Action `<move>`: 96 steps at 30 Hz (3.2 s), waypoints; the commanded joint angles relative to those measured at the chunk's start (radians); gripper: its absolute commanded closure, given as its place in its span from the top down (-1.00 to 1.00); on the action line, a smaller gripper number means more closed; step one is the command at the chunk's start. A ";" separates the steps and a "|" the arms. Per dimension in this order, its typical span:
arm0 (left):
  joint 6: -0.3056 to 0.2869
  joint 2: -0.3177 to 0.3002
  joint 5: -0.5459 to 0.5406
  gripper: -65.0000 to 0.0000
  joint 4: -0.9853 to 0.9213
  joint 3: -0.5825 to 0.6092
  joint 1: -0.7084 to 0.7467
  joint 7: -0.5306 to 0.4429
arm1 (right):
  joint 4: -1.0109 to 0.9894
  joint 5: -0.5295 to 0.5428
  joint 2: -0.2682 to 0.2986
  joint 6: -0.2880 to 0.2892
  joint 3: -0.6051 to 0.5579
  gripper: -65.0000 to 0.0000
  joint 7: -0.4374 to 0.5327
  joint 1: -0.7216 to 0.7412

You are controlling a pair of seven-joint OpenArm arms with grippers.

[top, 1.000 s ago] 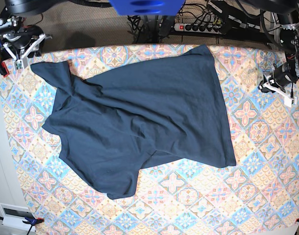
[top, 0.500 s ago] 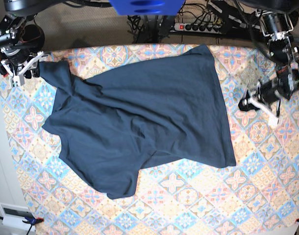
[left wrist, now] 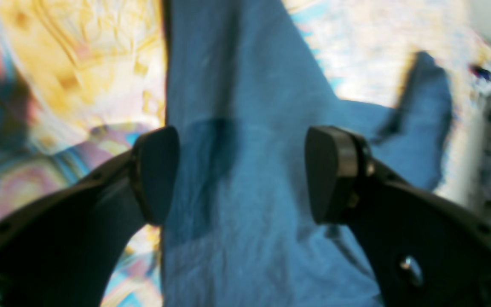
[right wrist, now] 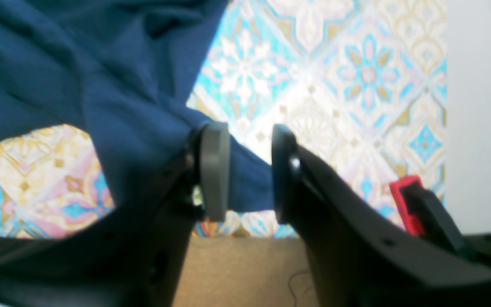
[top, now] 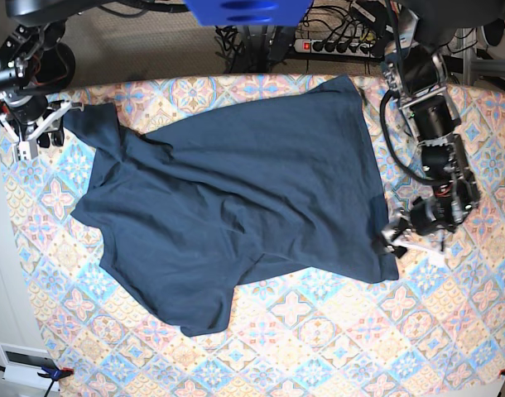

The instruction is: Layout the t-shirt on the table in an organized manner, then fold the t-shirt properly

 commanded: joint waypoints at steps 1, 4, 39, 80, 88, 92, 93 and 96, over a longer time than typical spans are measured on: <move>-0.007 0.011 0.000 0.41 -0.019 0.001 -0.044 -0.018 | 0.016 0.012 0.015 -0.001 0.007 -0.51 0.017 0.002; -0.010 0.045 0.072 0.39 -0.080 0.029 -0.068 -0.041 | 0.016 0.012 0.015 -0.001 0.007 -0.51 0.017 0.002; -0.053 -0.449 -0.052 -0.25 -0.232 0.213 -0.051 -0.146 | -0.213 -0.390 0.083 -0.001 -0.570 -0.49 0.023 0.489; -0.066 -0.380 -0.551 -0.20 0.305 0.021 0.582 0.024 | -1.356 -0.583 0.086 -0.001 -1.017 -0.26 0.893 1.098; -0.066 -0.359 -0.551 -0.20 0.305 0.021 0.582 0.030 | -1.362 -0.828 0.084 -0.001 -0.845 -0.25 0.939 1.095; -0.066 -0.357 -0.552 -0.20 0.306 0.029 0.582 0.033 | -1.452 -0.857 0.084 -0.001 -0.830 -0.25 0.945 1.093; -0.072 -0.357 -0.552 -0.19 0.306 0.032 0.587 0.036 | -1.475 -0.859 0.084 -0.001 -0.833 -0.25 0.947 1.093; -0.075 -0.349 -0.554 -0.11 0.389 0.032 0.613 0.099 | -1.524 -0.861 0.084 -0.001 -0.836 -0.25 0.988 1.092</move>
